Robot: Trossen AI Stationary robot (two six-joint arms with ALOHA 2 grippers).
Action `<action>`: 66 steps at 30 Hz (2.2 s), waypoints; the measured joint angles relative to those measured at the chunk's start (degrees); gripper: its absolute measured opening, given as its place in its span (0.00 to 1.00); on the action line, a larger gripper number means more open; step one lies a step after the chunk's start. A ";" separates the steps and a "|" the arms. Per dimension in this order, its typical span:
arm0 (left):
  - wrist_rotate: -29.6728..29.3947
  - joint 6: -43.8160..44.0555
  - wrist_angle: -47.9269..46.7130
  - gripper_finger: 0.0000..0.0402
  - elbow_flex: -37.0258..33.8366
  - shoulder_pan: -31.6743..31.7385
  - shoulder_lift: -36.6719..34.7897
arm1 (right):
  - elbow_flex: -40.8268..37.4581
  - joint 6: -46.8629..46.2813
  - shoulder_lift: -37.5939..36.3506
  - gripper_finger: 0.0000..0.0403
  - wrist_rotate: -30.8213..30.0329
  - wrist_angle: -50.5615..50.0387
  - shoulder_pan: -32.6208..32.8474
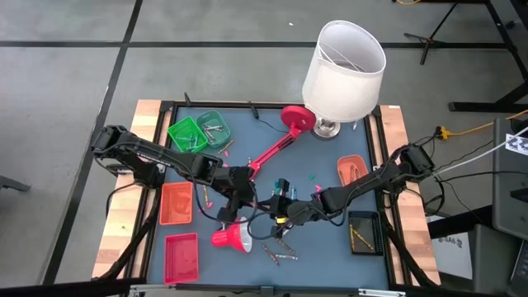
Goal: Sort crayons
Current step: Put the bottom orange crayon into the red bin
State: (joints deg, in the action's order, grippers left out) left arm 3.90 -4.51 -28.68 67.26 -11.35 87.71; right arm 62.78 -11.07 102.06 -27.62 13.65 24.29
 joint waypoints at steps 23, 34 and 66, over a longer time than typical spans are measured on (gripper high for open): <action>3.66 5.53 -1.39 0.02 0.00 0.08 0.00 | 0.09 -0.92 0.00 0.37 3.57 -0.40 0.11; 17.20 18.58 -21.06 0.02 0.00 -3.43 0.01 | 0.09 -1.06 0.04 0.49 18.89 -6.55 0.11; 8.80 54.94 -28.41 0.02 0.00 -36.31 0.03 | 0.00 -1.05 0.56 0.49 21.08 -21.66 0.07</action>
State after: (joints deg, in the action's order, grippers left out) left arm 12.70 50.43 -57.09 67.26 -47.66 87.74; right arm 62.78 -12.12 102.62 -6.54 -8.01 24.36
